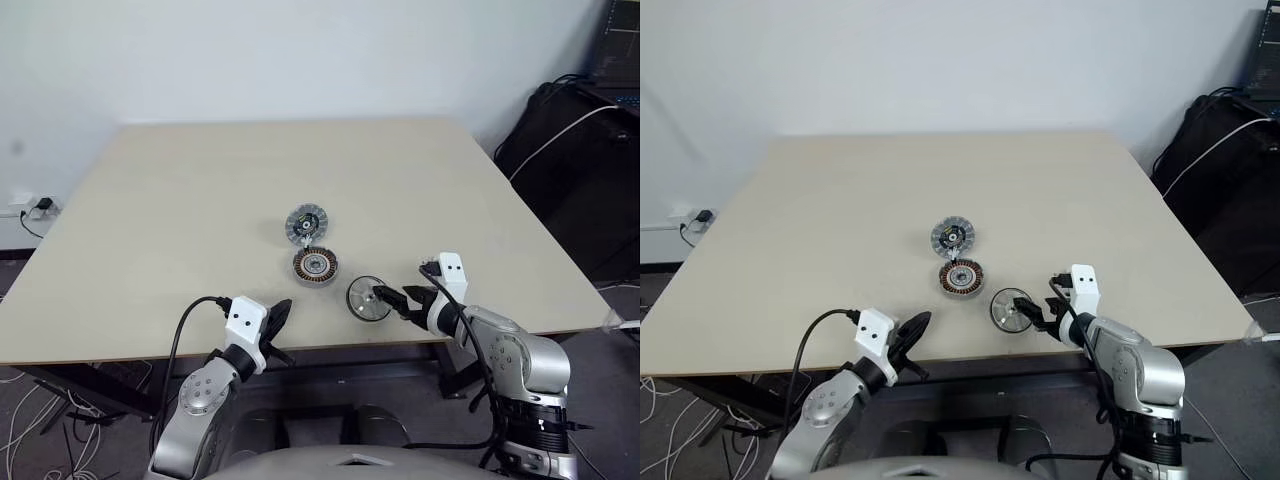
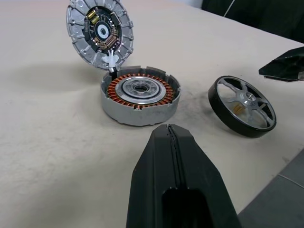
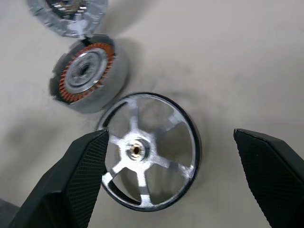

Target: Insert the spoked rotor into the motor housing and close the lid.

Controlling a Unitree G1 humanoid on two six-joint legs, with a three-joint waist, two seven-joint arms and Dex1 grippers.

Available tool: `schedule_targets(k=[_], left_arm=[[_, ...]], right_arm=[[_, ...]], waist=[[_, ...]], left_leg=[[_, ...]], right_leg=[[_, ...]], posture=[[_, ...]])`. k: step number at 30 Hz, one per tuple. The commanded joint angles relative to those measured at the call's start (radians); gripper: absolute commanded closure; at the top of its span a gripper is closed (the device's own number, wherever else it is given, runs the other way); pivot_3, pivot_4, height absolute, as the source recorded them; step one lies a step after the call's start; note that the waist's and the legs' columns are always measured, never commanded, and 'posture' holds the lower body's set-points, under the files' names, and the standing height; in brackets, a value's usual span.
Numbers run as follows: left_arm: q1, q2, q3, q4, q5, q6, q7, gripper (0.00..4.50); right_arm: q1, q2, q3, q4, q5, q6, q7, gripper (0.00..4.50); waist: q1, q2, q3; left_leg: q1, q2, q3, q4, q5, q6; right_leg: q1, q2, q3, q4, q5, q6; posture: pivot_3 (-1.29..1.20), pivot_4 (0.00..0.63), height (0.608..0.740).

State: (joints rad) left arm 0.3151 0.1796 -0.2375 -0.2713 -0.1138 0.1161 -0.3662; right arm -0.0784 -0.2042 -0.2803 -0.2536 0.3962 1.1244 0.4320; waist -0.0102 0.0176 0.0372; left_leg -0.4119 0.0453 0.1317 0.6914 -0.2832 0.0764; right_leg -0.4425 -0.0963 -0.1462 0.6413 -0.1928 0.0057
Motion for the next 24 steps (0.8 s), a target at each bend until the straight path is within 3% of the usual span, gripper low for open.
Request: schedule_targets(k=[1, 9, 22, 24], left_arm=[[-0.01, -0.013, 0.007, 0.022, 0.024, -0.072, 0.024, 4.5], [0.003, -0.049, 0.026, 0.105, 0.013, -0.19, 0.042, 4.5], [0.005, -0.064, 0.032, 0.133, 0.004, -0.199, 0.031, 4.5], [0.003, -0.063, 0.03, 0.132, 0.006, -0.193, 0.032, 4.5]], right_arm=[[-0.034, 0.016, -0.051, 0.026, 0.041, -0.003, -0.036, 0.03], [-0.062, 0.027, -0.095, 0.125, 0.121, 0.018, -0.047, 0.03], [-0.041, 0.056, -0.09, 0.156, 0.279, 0.098, -0.022, 0.03], [-0.035, 0.061, -0.089, 0.145, 0.294, 0.112, -0.034, 0.41]], waist=[[0.0, 0.0, 0.0], [-0.001, 0.001, 0.0], [-0.002, 0.001, -0.001], [-0.001, 0.001, -0.001]], left_leg=[[0.0, 0.0, 0.0, 0.0, 0.0, 0.0], [0.001, 0.0, 0.0, 0.0, 0.0, 0.0], [0.001, 0.0, 0.0, 0.0, 0.0, 0.0], [0.001, 0.0, 0.0, 0.0, 0.0, 0.0]], right_leg=[[0.0, 0.0, 0.0, 0.0, 0.0, 0.0], [0.0, 0.0, 0.0, 0.001, 0.0, 0.0], [0.0, 0.0, 0.0, 0.001, 0.0, 0.0], [0.0, 0.0, 0.0, 0.001, 0.0, 0.0]], posture=[[0.0, 0.0, 0.74], [0.0, 0.0, 0.74], [0.0, 0.0, 0.74], [0.0, 0.0, 0.74]])
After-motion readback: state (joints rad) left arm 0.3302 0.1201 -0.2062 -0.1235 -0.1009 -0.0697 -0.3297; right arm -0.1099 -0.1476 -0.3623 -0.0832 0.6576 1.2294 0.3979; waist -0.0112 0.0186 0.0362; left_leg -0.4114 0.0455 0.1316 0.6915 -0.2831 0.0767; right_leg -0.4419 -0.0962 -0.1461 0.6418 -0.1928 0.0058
